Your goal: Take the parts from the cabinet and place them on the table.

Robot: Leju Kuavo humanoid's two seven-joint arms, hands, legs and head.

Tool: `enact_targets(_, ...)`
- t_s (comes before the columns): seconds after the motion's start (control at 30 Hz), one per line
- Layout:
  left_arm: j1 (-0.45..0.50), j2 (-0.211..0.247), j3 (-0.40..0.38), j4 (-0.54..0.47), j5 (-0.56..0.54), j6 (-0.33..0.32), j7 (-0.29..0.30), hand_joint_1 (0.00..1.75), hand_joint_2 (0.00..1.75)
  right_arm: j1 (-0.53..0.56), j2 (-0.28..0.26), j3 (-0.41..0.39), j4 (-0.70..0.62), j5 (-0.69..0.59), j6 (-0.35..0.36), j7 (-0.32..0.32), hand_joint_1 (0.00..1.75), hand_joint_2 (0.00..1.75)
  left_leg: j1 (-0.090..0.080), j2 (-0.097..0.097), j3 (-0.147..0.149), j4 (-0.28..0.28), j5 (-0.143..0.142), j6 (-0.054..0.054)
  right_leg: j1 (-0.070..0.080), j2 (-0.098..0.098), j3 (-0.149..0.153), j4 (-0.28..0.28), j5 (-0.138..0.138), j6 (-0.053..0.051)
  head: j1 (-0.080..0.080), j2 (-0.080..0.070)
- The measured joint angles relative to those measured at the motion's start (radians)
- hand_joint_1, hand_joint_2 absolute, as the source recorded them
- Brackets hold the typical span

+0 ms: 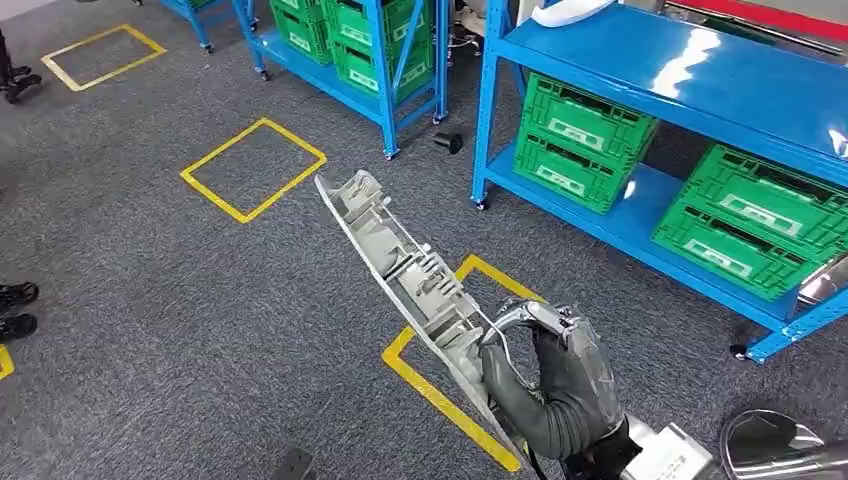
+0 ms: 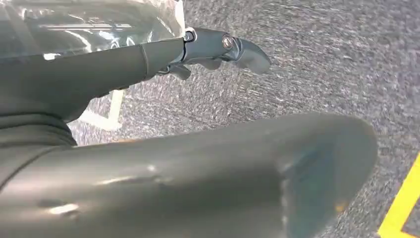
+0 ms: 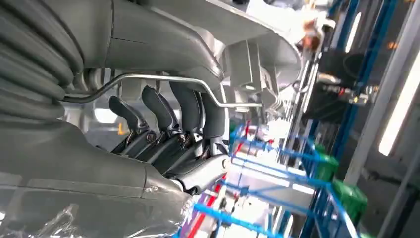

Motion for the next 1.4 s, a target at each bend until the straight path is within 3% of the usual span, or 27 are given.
enact_targets(0.03, 0.002, 0.0, 0.0, 0.0, 0.0, 0.0, 0.0, 0.0, 1.75, 0.0, 0.0, 0.0, 0.0, 0.0, 0.0, 0.0, 1.75, 1.75, 0.002, 0.002, -0.003, 0.001, 0.013, -0.001, 0.0, -0.013, 0.003, 0.0, -0.003, 0.002, -0.003, 0.0)
enact_targets(0.1, 0.004, 0.0, 0.0, 0.002, 0.0, 0.0, 0.0, 0.0, 1.75, 0.001, 0.0, 0.0, 0.0, 0.001, 0.0, 0.0, 1.75, 1.75, 0.004, 0.012, 0.052, -0.113, 0.091, 0.001, 0.0, -0.036, 0.013, 0.0, -0.011, 0.008, -0.009, 0.0)
enact_targets(0.13, 0.003, 0.001, 0.001, 0.002, 0.0, 0.0, 0.0, 0.0, 1.75, 0.0, 0.0, 0.0, 0.0, 0.002, 0.0, 0.0, 1.75, 1.75, 0.004, 0.03, 0.096, -0.198, 0.133, 0.003, 0.0, -0.047, 0.02, 0.0, -0.017, 0.012, -0.011, 0.0)
enact_targets(0.2, -0.001, 0.0, 0.001, 0.002, 0.0, -0.001, -0.002, 0.0, 1.75, 0.001, 0.0, 0.0, 0.0, 0.004, 0.002, 0.0, 1.75, 1.75, -0.018, 0.091, 0.131, -0.262, 0.128, 0.018, 0.01, -0.066, 0.028, -0.001, -0.025, 0.024, -0.016, 0.0)
enact_targets(0.23, -0.004, 0.0, 0.001, 0.002, 0.001, -0.002, -0.002, 0.0, 1.75, 0.001, 0.0, 0.0, 0.0, 0.005, 0.003, -0.002, 1.75, 1.75, -0.018, 0.085, 0.13, -0.267, 0.121, 0.031, 0.013, -0.076, 0.026, -0.003, -0.025, 0.029, -0.016, 0.0)
enact_targets(0.33, 0.005, 0.0, 0.001, 0.003, 0.002, -0.002, -0.006, 0.0, 1.75, 0.0, 0.0, 0.0, 0.0, 0.007, 0.008, -0.002, 1.75, 1.75, -0.014, 0.045, 0.129, -0.277, 0.124, 0.047, 0.011, -0.103, 0.038, -0.012, -0.035, 0.047, -0.009, 0.0)
enact_targets(0.4, 0.004, 0.0, 0.002, 0.003, 0.002, -0.002, -0.008, 0.0, 1.75, 0.001, 0.0, -0.001, 0.0, 0.008, 0.01, -0.004, 1.75, 1.75, -0.01, 0.026, 0.13, -0.279, 0.125, 0.06, 0.005, -0.01, 0.007, 0.056, -0.081, 0.046, 0.003, 0.0)
enact_targets(0.47, -0.002, 0.0, 0.002, 0.004, 0.002, 0.0, -0.009, 0.0, 1.75, 0.003, 0.0, -0.001, 0.0, 0.008, 0.01, -0.004, 1.75, 1.75, -0.012, -0.002, 0.13, -0.279, 0.123, 0.066, 0.006, 0.022, -0.079, 0.214, -0.142, 0.042, 0.014, 0.0)
enact_targets(0.53, 0.0, 0.0, 0.002, 0.004, 0.002, -0.002, -0.009, 0.0, 1.75, 0.006, 0.0, -0.001, 0.001, 0.009, 0.01, -0.005, 1.75, 1.75, -0.016, -0.03, 0.132, -0.278, 0.121, 0.068, 0.008, 0.026, -0.141, 0.296, -0.142, 0.039, 0.018, 0.0)
enact_targets(0.57, 0.001, 0.0, 0.002, 0.004, 0.002, -0.002, -0.008, 0.0, 1.75, 0.008, -0.001, -0.001, 0.001, 0.009, 0.01, -0.005, 1.75, 1.75, -0.017, -0.046, 0.134, -0.277, 0.121, 0.068, 0.009, 0.028, -0.141, 0.27, -0.104, 0.037, 0.018, 0.0)
enact_targets(0.63, 0.0, 0.0, 0.002, 0.004, 0.0, -0.002, -0.006, 0.0, 1.75, 0.008, 0.0, -0.001, 0.001, 0.012, 0.01, -0.008, 1.75, 1.75, -0.018, -0.077, 0.138, -0.273, 0.118, 0.066, 0.009, 0.047, -0.09, 0.121, 0.005, 0.029, 0.023, 0.0)
enact_targets(0.67, -0.001, 0.0, 0.002, 0.004, -0.001, -0.002, -0.005, 0.0, 1.75, 0.008, 0.0, -0.001, 0.001, 0.014, 0.01, -0.01, 1.75, 1.75, -0.017, -0.09, 0.138, -0.271, 0.114, 0.063, 0.008, 0.084, -0.064, 0.043, 0.042, 0.022, 0.026, 0.0)
enact_targets(0.7, -0.002, -0.002, 0.002, 0.004, -0.002, -0.001, -0.005, 0.0, 1.75, 0.009, 0.0, -0.001, 0.001, 0.016, 0.009, -0.011, 1.75, 1.75, -0.02, -0.099, 0.132, -0.267, 0.114, 0.057, 0.003, 0.122, -0.056, 0.036, 0.029, 0.017, 0.025, 0.0)
enact_targets(0.73, -0.003, 0.0, 0.002, 0.005, -0.002, 0.0, -0.001, 0.0, 1.75, 0.011, -0.001, -0.002, -0.001, 0.016, 0.006, -0.013, 1.75, 1.75, -0.013, -0.112, 0.125, -0.263, 0.115, 0.054, 0.003, 0.116, -0.048, 0.01, 0.024, 0.024, 0.025, 0.0)
enact_targets(0.83, 0.004, 0.002, 0.0, 0.006, -0.005, 0.002, 0.0, 0.0, 1.75, 0.012, 0.0, -0.002, 0.0, 0.018, 0.004, -0.012, 1.75, 1.75, -0.008, -0.144, 0.123, -0.273, 0.121, 0.031, 0.005, 0.088, -0.04, 0.004, 0.027, 0.016, 0.031, 0.0)
enact_targets(0.9, 0.004, 0.001, -0.001, 0.007, -0.005, 0.002, 0.0, 0.0, 1.75, 0.017, 0.0, -0.003, 0.0, 0.018, 0.001, -0.012, 1.75, 1.75, -0.014, -0.052, 0.107, -0.236, 0.093, 0.021, 0.001, 0.059, -0.019, -0.013, 0.028, 0.006, 0.016, 0.0)
enact_targets(0.93, 0.001, 0.001, -0.001, 0.007, -0.005, 0.002, 0.0, 0.0, 1.75, 0.017, 0.0, -0.003, 0.0, 0.018, 0.0, -0.013, 1.75, 1.75, -0.01, -0.021, 0.079, -0.172, 0.063, 0.013, 0.002, 0.044, -0.011, -0.014, 0.025, 0.002, 0.013, 0.0)
enact_targets(1.0, -0.002, 0.001, -0.001, 0.007, -0.005, 0.003, 0.0, 0.0, 1.75, 0.019, 0.0, -0.003, 0.0, 0.018, -0.003, -0.013, 1.75, 1.75, -0.002, -0.001, 0.01, -0.032, 0.014, 0.004, 0.002, 0.013, -0.002, -0.013, 0.017, 0.001, 0.01, 0.0)
enact_targets(1.03, -0.001, 0.001, -0.001, 0.007, -0.005, 0.003, 0.0, 0.0, 1.75, 0.02, 0.0, -0.003, 0.0, 0.018, -0.005, -0.013, 1.75, 1.75, 0.002, 0.001, -0.008, 0.001, 0.011, 0.0, 0.002, -0.002, 0.002, -0.013, 0.013, 0.003, 0.008, 0.0)
enact_targets(1.1, 0.003, 0.003, -0.001, 0.007, -0.007, 0.002, 0.0, 0.0, 1.75, 0.022, 0.0, -0.003, 0.0, 0.019, -0.009, -0.011, 1.75, 1.75, 0.007, 0.005, 0.023, -0.065, 0.067, -0.003, 0.001, -0.024, 0.009, -0.012, 0.006, 0.008, 0.003, 0.0)
enact_targets(1.13, 0.003, 0.005, -0.002, 0.008, -0.01, 0.002, 0.0, 0.0, 1.75, 0.022, 0.0, -0.003, 0.0, 0.021, -0.011, -0.011, 1.75, 1.75, 0.007, 0.015, 0.068, -0.15, 0.112, -0.003, 0.0, -0.036, 0.015, -0.012, 0.001, 0.012, 0.001, 0.0)
enact_targets(1.17, 0.002, 0.005, -0.002, 0.008, -0.013, 0.003, 0.0, 0.0, 1.75, 0.022, 0.0, -0.003, 0.0, 0.022, -0.011, -0.011, 1.75, 1.75, 0.007, 0.04, 0.114, -0.236, 0.149, -0.002, 0.0, -0.045, 0.023, -0.011, -0.005, 0.017, -0.002, 0.0)
enact_targets(1.2, -0.002, 0.005, -0.002, 0.008, -0.015, 0.003, 0.0, 0.0, 1.75, 0.023, 0.0, -0.003, -0.001, 0.026, -0.014, -0.011, 1.75, 1.75, -0.009, 0.081, 0.129, -0.26, 0.123, 0.001, 0.006, -0.056, 0.027, -0.015, -0.008, 0.024, -0.007, 0.0)
enact_targets(1.23, -0.005, 0.005, -0.002, 0.008, -0.016, 0.003, 0.0, 0.0, 1.75, 0.024, 0.0, -0.004, -0.001, 0.027, -0.016, -0.011, 1.75, 1.75, -0.012, 0.076, 0.135, -0.277, 0.127, 0.018, 0.012, -0.064, 0.027, -0.012, -0.012, 0.03, -0.01, 0.0)
enact_targets(1.33, 0.003, 0.005, -0.002, 0.008, -0.016, 0.003, 0.001, 0.0, 1.75, 0.025, 0.0, -0.005, -0.001, 0.033, -0.021, -0.01, 1.75, 1.75, -0.015, 0.048, 0.127, -0.275, 0.126, 0.04, 0.011, -0.095, 0.035, -0.021, -0.014, 0.043, 0.0, 0.0)
enact_targets(1.37, 0.005, 0.005, -0.002, 0.008, -0.016, 0.004, 0.002, 0.0, 1.75, 0.025, -0.001, -0.005, -0.003, 0.034, -0.021, -0.009, 1.75, 1.75, -0.008, 0.036, 0.132, -0.282, 0.129, 0.049, 0.006, -0.087, 0.036, -0.019, -0.026, 0.052, 0.001, 0.0)
enact_targets(1.4, 0.004, 0.004, -0.002, 0.008, -0.017, 0.004, 0.001, 0.0, 1.75, 0.026, -0.001, -0.006, -0.004, 0.036, -0.021, -0.009, 1.75, 1.75, -0.007, 0.027, 0.131, -0.282, 0.129, 0.054, 0.003, -0.03, 0.026, 0.011, -0.047, 0.051, 0.005, 0.0)
